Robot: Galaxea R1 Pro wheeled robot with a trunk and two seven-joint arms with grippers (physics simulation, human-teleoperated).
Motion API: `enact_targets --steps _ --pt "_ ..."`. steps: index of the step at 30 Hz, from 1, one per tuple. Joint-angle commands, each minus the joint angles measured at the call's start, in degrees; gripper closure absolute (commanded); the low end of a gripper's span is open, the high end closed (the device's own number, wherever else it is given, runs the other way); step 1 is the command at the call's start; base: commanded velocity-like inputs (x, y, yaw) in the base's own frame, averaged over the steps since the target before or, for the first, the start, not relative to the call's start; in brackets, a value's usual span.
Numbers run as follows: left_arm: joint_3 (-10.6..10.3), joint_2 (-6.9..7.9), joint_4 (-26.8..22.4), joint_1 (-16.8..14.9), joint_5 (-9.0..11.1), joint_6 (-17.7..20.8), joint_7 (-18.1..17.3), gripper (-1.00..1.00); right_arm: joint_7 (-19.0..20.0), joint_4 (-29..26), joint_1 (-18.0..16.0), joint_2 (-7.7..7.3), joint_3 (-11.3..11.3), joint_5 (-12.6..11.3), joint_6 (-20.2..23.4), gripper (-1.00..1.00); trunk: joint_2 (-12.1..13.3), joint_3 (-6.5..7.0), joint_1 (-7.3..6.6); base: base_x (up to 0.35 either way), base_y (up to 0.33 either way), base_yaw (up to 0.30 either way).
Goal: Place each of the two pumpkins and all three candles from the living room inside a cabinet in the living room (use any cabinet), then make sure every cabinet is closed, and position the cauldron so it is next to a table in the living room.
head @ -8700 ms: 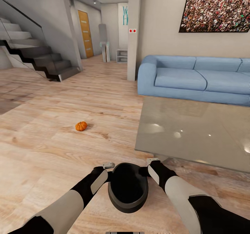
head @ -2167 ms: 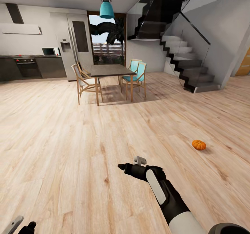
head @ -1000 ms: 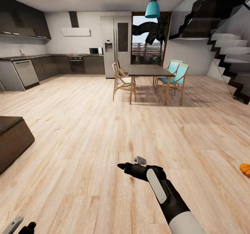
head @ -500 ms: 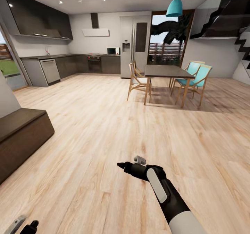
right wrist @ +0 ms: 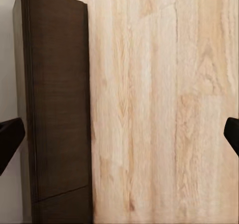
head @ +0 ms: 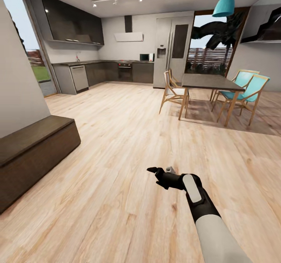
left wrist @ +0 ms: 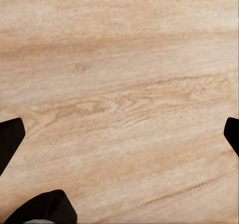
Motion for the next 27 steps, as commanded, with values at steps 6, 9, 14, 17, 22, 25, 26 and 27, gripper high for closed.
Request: enact_targets --steps 6,9,14,17,22,25,26,27 --pt "0.3 -0.64 4.7 0.4 -0.4 -2.4 -1.1 -1.0 0.1 0.4 -0.3 -2.64 -0.6 -5.6 1.0 -1.0 0.0 0.0 0.0 0.0 0.0 0.294" --pt "0.3 -0.75 6.9 0.4 -1.4 -5.1 -1.2 -1.0 0.2 0.5 -0.4 -3.4 -0.7 -7.8 1.3 -1.0 0.0 0.0 0.0 0.069 0.0 0.294" --pt "0.4 -0.97 7.9 0.5 -2.8 -6.3 -1.1 -1.0 0.3 0.9 -0.3 -3.58 -0.5 -8.6 1.1 -1.0 0.0 0.0 0.0 0.253 0.0 0.294" --pt "0.4 -0.99 8.1 0.5 -3.1 -6.9 -1.2 -1.0 0.4 1.0 -0.3 -3.6 -0.4 -8.8 1.0 -1.0 0.0 0.0 0.0 0.323 0.0 0.294" --pt "0.5 -1.0 8.3 0.5 -3.2 -7.4 -1.2 -1.0 0.4 0.7 -0.2 -3.63 -0.3 -8.9 1.1 -1.0 0.0 0.0 0.0 0.337 0.0 0.294" --pt "0.6 -1.04 8.3 0.5 -3.2 -7.5 -1.2 -1.0 0.4 0.6 -0.1 -3.68 -0.4 -8.9 1.1 -1.0 0.0 0.0 0.0 0.345 0.0 0.294" --pt "0.6 -1.05 8.3 0.5 -3.2 -7.5 -1.2 -1.0 0.4 0.6 -0.1 -3.68 -0.4 -9.0 1.1 -1.0 0.0 0.0 0.0 0.346 0.0 0.294" --pt "0.7 -1.06 8.4 0.5 -3.2 -7.6 -1.2 -1.0 0.4 0.6 -0.1 -3.67 -0.4 -9.0 1.1 -1.0 0.0 0.0 0.0 0.347 0.0 0.294"
